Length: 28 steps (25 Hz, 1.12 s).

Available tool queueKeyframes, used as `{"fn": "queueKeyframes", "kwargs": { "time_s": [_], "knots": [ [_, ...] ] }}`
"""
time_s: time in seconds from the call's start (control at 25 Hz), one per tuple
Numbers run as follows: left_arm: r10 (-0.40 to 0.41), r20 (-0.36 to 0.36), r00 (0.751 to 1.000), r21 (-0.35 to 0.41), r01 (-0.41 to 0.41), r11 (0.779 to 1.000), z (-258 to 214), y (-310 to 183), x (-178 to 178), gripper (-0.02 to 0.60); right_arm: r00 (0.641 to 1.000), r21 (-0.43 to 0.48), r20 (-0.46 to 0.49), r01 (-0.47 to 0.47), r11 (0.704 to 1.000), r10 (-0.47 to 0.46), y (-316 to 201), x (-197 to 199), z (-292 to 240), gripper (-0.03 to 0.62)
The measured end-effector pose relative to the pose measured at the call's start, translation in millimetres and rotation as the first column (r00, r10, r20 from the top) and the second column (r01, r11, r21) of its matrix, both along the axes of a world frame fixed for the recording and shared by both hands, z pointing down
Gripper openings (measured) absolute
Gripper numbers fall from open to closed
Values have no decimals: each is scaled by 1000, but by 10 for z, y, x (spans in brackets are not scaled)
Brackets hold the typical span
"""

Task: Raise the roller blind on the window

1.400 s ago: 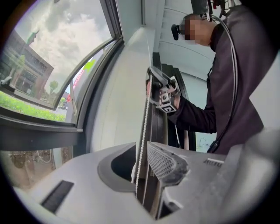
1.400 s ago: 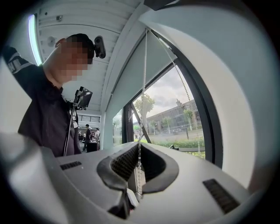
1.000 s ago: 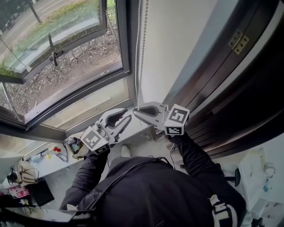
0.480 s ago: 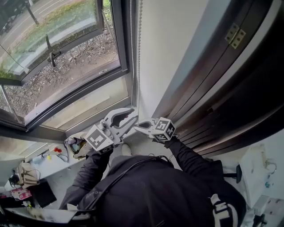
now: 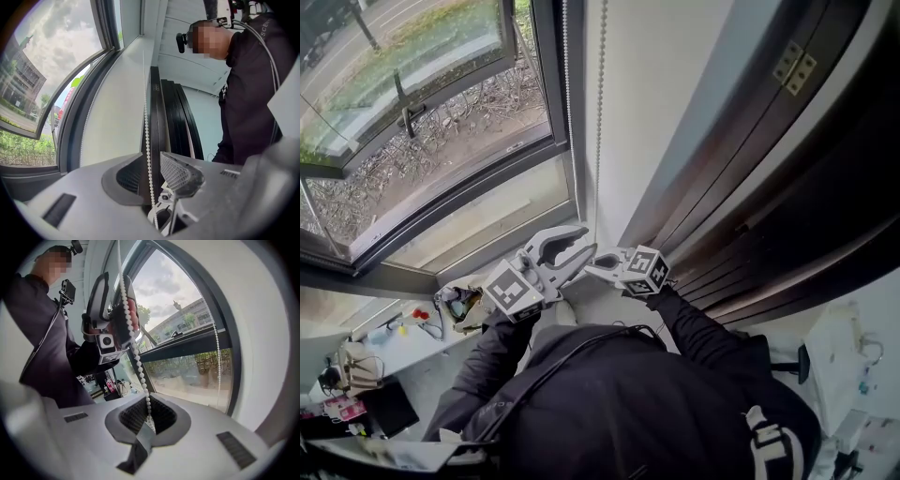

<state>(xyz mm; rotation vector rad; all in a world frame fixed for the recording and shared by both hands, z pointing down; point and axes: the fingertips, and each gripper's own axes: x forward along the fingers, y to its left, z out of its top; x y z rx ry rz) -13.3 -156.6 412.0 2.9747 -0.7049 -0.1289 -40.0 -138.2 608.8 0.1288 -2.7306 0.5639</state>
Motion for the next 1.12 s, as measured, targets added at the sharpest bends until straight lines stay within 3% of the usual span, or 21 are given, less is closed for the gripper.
{"fn": "queueKeyframes", "kwargs": {
  "time_s": [0.16, 0.4, 0.56, 0.76, 0.84, 1.12],
  "knots": [
    [-9, 8, 1000, -12, 9, 1000, 53, 21, -33, 109, 999, -2, 36, -10, 1000, 10, 43, -5, -92, 8],
    [-49, 23, 999, -30, 50, 998, 147, 4, -134, 109, 996, 101, 68, -64, 993, 58, 2, 9, -223, 18],
    [-75, 23, 997, -32, 75, 997, 158, -22, -199, 109, 990, 133, 72, -128, 983, 119, -131, 20, -323, 226],
    [-97, 21, 995, -25, 98, 995, 146, -31, -239, 109, 969, 216, 77, -245, 945, 233, -340, 117, -429, 317],
    [-100, 22, 995, -26, 100, 995, 147, -23, -250, 109, 956, 232, 87, -294, 927, 281, -416, 161, -475, 381],
    [-111, 27, 994, -20, 111, 994, 130, -9, -259, 109, 922, 283, 97, -387, 878, 375, -537, 263, -570, 454]
  ]
}}
